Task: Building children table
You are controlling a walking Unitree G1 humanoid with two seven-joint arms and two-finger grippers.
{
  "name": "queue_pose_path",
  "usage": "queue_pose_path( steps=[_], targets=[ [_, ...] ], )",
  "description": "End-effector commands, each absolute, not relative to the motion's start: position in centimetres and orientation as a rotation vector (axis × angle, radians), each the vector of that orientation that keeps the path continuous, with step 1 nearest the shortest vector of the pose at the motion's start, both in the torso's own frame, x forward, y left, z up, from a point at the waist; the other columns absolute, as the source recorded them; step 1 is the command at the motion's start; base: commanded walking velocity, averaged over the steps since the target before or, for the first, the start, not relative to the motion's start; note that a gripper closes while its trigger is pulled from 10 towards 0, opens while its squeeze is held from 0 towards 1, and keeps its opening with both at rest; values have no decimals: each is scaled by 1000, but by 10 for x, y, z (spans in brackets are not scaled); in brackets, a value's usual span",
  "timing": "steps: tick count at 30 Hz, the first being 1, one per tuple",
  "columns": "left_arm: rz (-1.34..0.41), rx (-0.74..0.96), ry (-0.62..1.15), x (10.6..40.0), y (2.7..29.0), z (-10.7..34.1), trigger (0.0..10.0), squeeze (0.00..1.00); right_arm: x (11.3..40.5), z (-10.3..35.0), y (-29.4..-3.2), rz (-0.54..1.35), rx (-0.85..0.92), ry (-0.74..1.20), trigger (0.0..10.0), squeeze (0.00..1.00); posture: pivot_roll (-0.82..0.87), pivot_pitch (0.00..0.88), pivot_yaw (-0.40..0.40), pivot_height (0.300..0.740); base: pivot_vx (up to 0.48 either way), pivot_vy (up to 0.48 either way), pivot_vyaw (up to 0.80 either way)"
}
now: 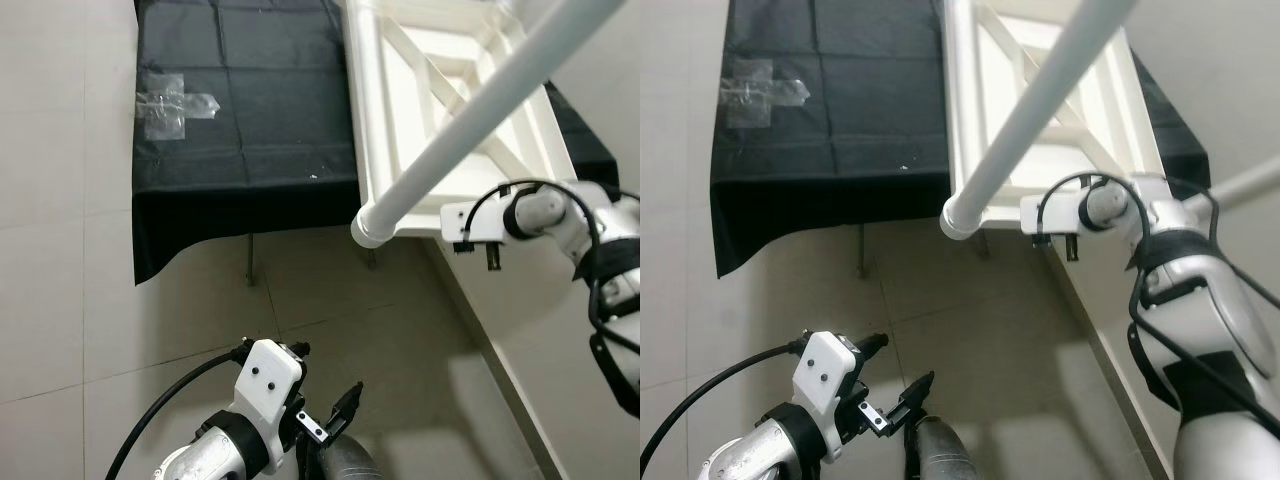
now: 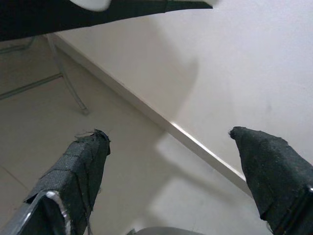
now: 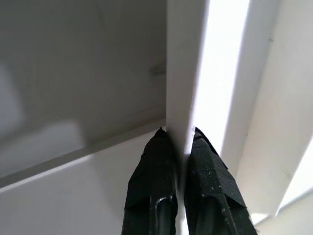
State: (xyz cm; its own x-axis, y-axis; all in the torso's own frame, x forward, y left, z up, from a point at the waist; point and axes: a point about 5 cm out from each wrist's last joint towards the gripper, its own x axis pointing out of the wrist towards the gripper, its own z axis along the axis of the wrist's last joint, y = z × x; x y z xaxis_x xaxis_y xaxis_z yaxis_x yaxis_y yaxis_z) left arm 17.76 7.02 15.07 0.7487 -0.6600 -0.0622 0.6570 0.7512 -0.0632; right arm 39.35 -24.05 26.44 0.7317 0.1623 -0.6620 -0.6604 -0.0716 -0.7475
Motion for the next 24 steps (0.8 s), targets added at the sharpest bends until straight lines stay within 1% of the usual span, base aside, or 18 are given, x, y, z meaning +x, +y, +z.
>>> queue_pose_path(
  steps=[1,4,10,11,13,14,16,17,22,23,24],
  targets=[
    [-742,-64,121,173,64,145,10000,0,397,322,-234,565,-1448,188,0,0,-51,249,-206,740,0,0,0],
    [-739,-68,117,174,62,145,10000,0,400,337,-225,552,-1405,171,0,0,-54,245,-209,740,0,0,0],
    [-735,-68,117,175,60,145,10000,0,403,351,-216,517,-1360,130,0,0,-54,239,-218,740,0,0,0],
    [-732,-70,118,175,60,145,10000,0,404,353,-213,499,-1368,116,8078,0,-55,238,-219,740,0,0,0],
    [-732,-70,118,175,60,145,10000,0,404,353,-213,499,-1368,116,8078,0,-55,238,-219,740,0,0,0],
    [-731,-72,119,176,59,145,10000,0,405,355,-210,482,-1364,94,10000,0,-58,235,-220,740,0,0,0],
    [-730,-72,120,176,59,145,10000,0,406,357,-209,458,-1368,72,10000,0,-56,232,-223,740,0,0,0],
    [-729,-72,120,176,58,144,10000,0,407,356,-208,454,-1360,66,10000,1000,-55,231,-223,740,0,0,0],
    [-729,-71,122,177,57,143,10000,0,406,356,-209,454,-1330,59,10000,1000,-48,225,-225,740,0,0,0],
    [-726,-68,126,178,57,141,10000,0,406,355,-212,467,-1271,62,10000,0,-43,213,-226,740,0,0,0],
    [-722,-66,129,180,58,140,10000,0,404,351,-216,486,-1202,71,10000,0,-40,201,-222,740,0,0,0]
  ],
)
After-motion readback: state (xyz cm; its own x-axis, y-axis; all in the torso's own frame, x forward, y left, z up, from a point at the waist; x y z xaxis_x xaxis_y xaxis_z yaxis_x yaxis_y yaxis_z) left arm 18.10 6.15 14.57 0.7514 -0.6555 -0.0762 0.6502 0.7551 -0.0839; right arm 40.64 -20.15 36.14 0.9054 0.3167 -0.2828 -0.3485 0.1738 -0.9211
